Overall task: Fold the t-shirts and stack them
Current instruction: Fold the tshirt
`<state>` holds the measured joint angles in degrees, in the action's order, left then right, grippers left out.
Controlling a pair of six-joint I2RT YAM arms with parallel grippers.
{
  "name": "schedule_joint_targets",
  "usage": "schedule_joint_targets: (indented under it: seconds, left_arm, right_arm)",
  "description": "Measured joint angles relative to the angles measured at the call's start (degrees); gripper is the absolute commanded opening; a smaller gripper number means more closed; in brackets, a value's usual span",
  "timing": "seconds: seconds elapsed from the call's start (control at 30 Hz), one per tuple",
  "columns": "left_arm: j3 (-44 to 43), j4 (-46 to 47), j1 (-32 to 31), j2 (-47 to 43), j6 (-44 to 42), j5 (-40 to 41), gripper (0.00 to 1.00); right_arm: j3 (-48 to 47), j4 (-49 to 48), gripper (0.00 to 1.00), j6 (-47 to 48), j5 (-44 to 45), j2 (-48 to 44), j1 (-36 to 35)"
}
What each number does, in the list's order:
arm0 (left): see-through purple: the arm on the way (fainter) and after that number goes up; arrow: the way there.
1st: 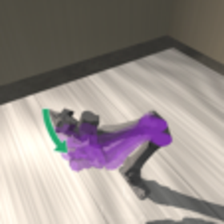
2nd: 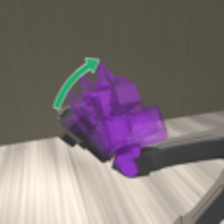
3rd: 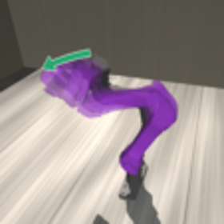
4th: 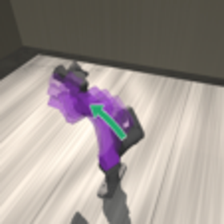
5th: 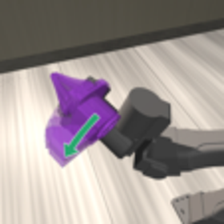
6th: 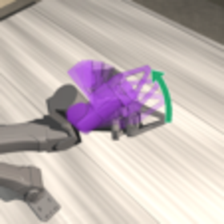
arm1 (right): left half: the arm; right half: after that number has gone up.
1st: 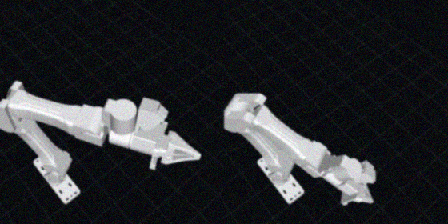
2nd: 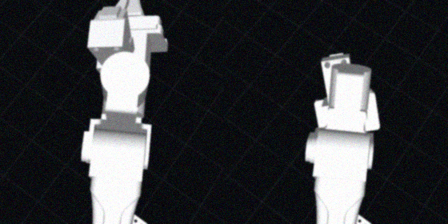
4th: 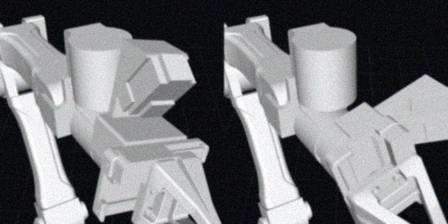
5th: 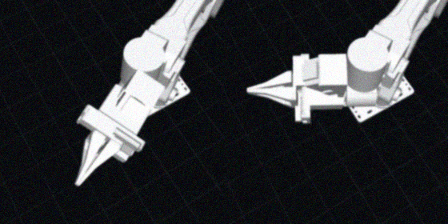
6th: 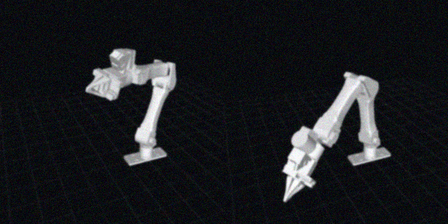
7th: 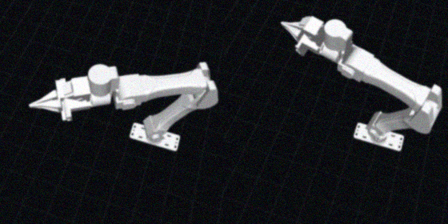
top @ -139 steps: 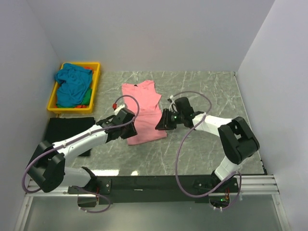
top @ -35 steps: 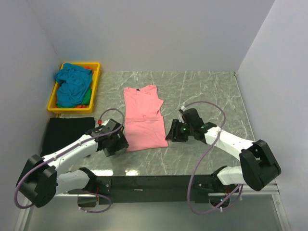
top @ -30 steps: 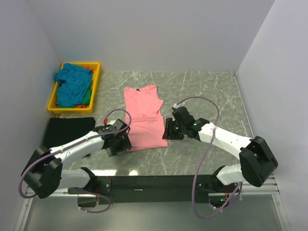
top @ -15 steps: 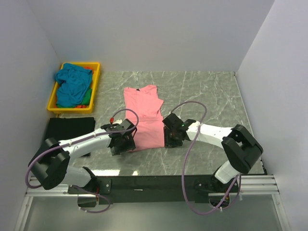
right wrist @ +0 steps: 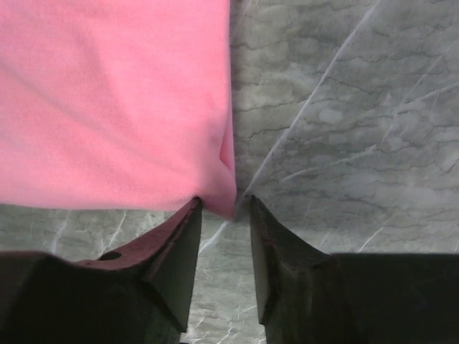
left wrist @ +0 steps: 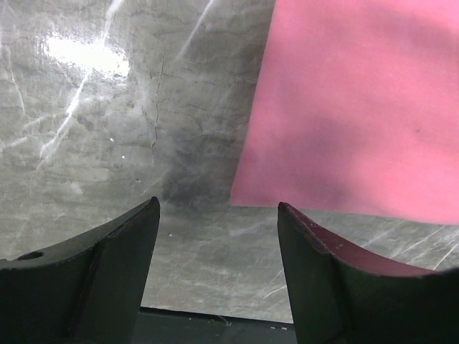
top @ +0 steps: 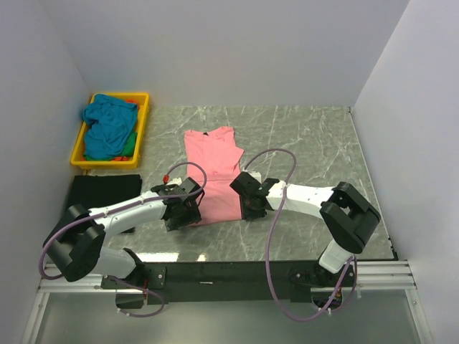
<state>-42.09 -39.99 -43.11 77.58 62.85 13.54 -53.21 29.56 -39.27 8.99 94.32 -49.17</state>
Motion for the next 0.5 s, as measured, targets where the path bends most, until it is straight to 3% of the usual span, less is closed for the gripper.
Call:
schedule_joint_targets:
  seconds: [0.27,0.5]
  left_arm:
    - [0.0,0.7,0.0,-0.26,0.04,-0.04,0.72]
    - [-0.04,2.45,0.07,0.07,0.22,-0.04,0.68]
  right_arm:
    - [-0.09,-1.29,0.01,-0.22,-1.73,0.31,-0.09]
    - [0.04,-1.51,0.0,-0.04,-2.14,0.28,-0.09]
